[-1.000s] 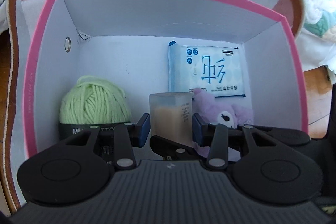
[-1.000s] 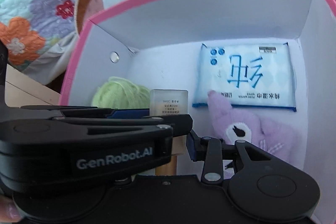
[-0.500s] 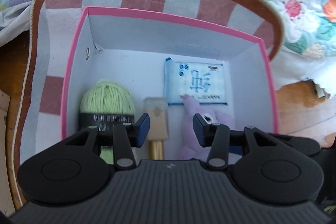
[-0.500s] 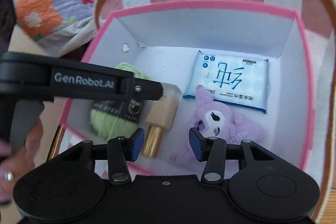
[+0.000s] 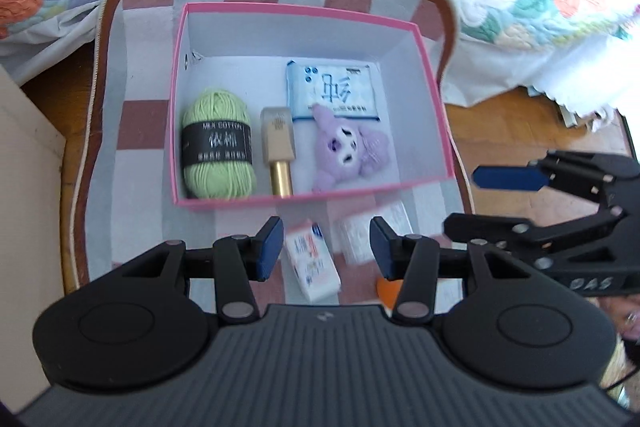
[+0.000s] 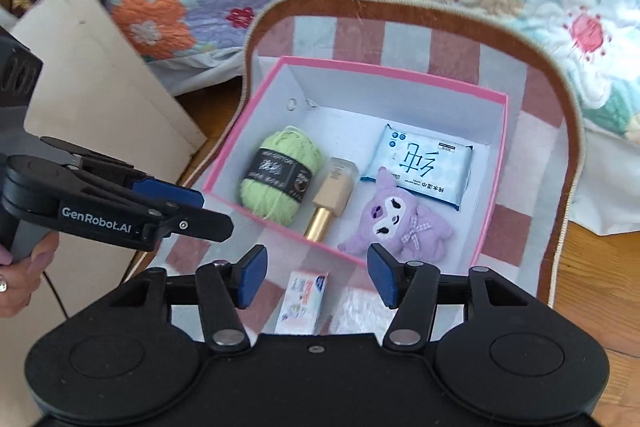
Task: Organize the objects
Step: 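Withdraw the left tool and lower it to the orange makeup sponge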
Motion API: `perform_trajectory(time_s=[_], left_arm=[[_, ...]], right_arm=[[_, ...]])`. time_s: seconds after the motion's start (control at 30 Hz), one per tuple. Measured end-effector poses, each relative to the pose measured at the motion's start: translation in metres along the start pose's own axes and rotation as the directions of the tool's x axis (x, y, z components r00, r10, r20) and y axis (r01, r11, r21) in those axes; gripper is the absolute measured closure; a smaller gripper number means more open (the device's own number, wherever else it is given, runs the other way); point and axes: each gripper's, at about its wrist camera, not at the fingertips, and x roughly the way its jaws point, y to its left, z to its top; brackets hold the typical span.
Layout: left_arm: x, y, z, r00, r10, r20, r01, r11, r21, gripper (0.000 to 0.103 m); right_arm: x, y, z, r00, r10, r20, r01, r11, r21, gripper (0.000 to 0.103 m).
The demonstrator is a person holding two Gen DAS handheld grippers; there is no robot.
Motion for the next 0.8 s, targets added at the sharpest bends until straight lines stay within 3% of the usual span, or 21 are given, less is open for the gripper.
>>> perform_trajectory(time_s=[0.13,0.33,0.43,0.5,0.57,0.7,0.8], left_arm=[[-0.009,-0.008,-0.021,1.000,0.020,-0.021,-0.020,0.999,0.029,0.048],[0.002,-0.028,-0.050,0.994,0.033,-0.105,-0.025,0.996,0.081,0.047],[0.006,-0.038,-0.060,0.993,0.030,-0.117,-0.018,0.995,0.097,0.037],[0.013,-0.043,-0.064,0.990,0.045,-0.132,-0.031,0.994,0.105,0.029],[0.020,-0.050,-0.068,0.987,0.061,-0.148,-0.042,0.991,0.127,0.029],[0.033,-0.057,-0.075,0.988,0.057,-0.143,-0.037,0.989,0.142,0.024],[0.043,-0.059,-0.083,0.990,0.082,-0.117,-0.059,0.980,0.191,0.020]], right_arm=[[-0.027,0.011,-0.016,1.000,0.027,0.004,-0.027,0.999,-0.045,0.037],[-0.047,0.029,-0.043,1.000,0.015,-0.010,-0.016,0.988,-0.157,0.037],[-0.052,0.032,-0.060,1.000,0.017,-0.001,-0.017,0.981,-0.192,0.035],[-0.051,0.028,-0.073,1.000,0.011,0.015,-0.008,0.984,-0.177,0.031],[-0.045,0.017,-0.087,0.999,0.005,0.033,-0.001,0.991,-0.133,0.019],[-0.031,-0.001,-0.115,0.992,0.006,0.122,0.007,0.994,-0.112,0.018],[-0.014,-0.002,-0.127,0.989,-0.023,0.148,0.051,0.980,-0.191,0.018]])
